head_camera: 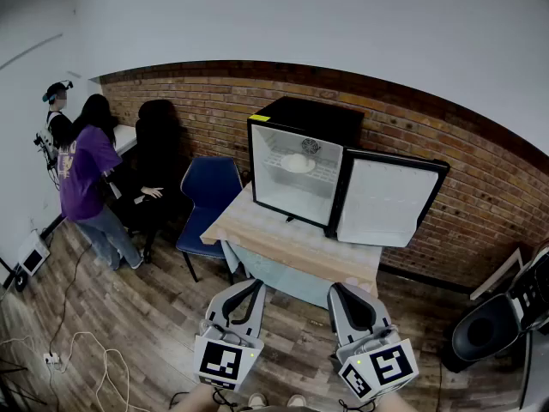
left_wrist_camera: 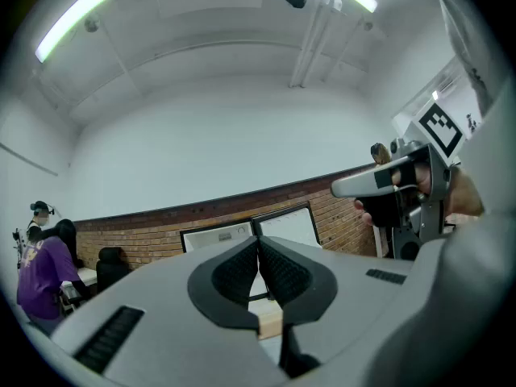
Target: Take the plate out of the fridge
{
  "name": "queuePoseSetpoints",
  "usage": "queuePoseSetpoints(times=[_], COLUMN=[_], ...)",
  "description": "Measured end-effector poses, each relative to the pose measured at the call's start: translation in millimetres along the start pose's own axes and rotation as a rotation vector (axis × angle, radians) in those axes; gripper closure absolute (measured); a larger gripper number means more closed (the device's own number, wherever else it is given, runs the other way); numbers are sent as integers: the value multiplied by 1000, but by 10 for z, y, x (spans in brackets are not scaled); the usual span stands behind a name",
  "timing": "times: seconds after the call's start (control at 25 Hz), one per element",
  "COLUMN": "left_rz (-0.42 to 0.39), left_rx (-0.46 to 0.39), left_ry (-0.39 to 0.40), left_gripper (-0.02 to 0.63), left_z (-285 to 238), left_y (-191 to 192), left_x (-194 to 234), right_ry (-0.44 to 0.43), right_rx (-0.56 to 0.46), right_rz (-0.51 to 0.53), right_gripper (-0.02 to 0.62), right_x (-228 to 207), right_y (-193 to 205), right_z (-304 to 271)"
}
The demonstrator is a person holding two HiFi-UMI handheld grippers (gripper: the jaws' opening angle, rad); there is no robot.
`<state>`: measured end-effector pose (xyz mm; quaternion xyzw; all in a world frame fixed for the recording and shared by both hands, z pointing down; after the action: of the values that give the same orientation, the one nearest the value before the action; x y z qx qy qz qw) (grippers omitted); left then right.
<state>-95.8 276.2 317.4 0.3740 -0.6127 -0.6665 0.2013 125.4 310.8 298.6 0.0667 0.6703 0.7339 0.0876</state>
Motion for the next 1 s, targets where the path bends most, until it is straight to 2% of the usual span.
queuePoseSetpoints(times=[0.6,0.88,1.0], left_rz=[12,33,14], left_rx=[14,32,33], left_ry=[8,-12,-22], left_gripper=[588,588,588], left_z=[-191,-323,-408], left_y=[16,13,33], left_x=[-14,-88,-113], right_ry=[8,-11,-29], right_rx=[11,15,15], right_rz=[-22,-18,-17], right_gripper=[563,561,561], right_x=[-158,-292,-374], right_y=[42,88,120], right_z=[-74,-114,-156])
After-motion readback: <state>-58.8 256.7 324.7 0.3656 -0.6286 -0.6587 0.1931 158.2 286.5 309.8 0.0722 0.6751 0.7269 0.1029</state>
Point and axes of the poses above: the fingertips, and each gripper's own axes: z backward along the fingers, x to its left, y out of its underside, the point moved 10 cm from there along z, backward along the fingers, and after that the axes turned 15 degrees about y, right-handed, at the moved point
